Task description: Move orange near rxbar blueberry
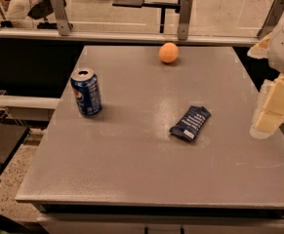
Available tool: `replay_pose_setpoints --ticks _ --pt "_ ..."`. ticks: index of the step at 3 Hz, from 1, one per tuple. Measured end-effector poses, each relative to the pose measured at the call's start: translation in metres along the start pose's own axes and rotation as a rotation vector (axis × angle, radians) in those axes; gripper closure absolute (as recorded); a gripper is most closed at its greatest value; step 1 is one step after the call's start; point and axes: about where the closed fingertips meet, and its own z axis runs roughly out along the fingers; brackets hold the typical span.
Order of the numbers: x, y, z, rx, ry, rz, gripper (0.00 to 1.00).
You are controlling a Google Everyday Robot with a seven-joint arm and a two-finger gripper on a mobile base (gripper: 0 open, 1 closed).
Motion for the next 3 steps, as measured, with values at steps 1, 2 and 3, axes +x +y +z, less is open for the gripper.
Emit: replay_pose_setpoints --ticks 1,2,3 --pt "0.000 0.000 0.000 0.000 0.000 0.000 0.00" --pt "-0.008 -0.027 0.006 0.021 -0.055 0.043 0.00" --pt "-0.018 -0.059 0.021 0.050 -0.115 0.078 0.00"
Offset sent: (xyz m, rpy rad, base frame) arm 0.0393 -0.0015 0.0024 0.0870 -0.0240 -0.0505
